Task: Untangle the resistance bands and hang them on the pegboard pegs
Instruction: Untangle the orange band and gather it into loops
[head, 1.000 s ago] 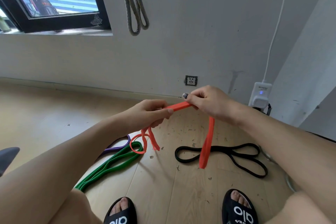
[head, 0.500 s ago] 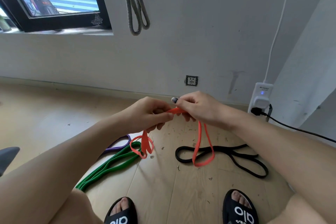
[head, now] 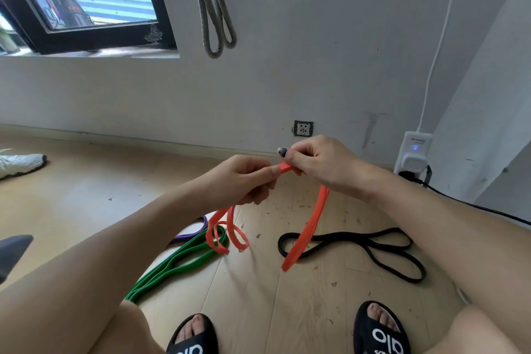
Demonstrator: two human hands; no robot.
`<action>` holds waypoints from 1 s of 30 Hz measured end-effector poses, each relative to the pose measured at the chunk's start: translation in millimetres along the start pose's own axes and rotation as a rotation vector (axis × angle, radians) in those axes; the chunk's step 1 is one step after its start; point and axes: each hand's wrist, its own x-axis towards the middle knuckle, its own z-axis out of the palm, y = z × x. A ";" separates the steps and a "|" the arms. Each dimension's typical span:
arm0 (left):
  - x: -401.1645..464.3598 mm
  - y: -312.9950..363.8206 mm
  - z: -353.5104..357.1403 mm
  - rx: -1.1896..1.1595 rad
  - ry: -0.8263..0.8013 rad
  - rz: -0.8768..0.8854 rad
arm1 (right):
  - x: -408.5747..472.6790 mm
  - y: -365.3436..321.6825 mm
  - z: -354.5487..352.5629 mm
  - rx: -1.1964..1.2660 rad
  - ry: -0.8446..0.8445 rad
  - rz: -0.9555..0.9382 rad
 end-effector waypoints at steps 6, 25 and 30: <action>1.1 -0.4 4.2 -0.005 -0.028 -0.002 | -5.6 7.7 -5.3 -0.047 0.000 0.028; 3.1 -0.4 8.0 -0.041 -0.063 -0.014 | -5.4 -0.4 4.5 -0.024 -0.075 0.028; 3.1 -3.3 -0.3 -0.055 -0.061 -0.043 | -2.8 9.8 -6.5 -0.039 -0.015 0.045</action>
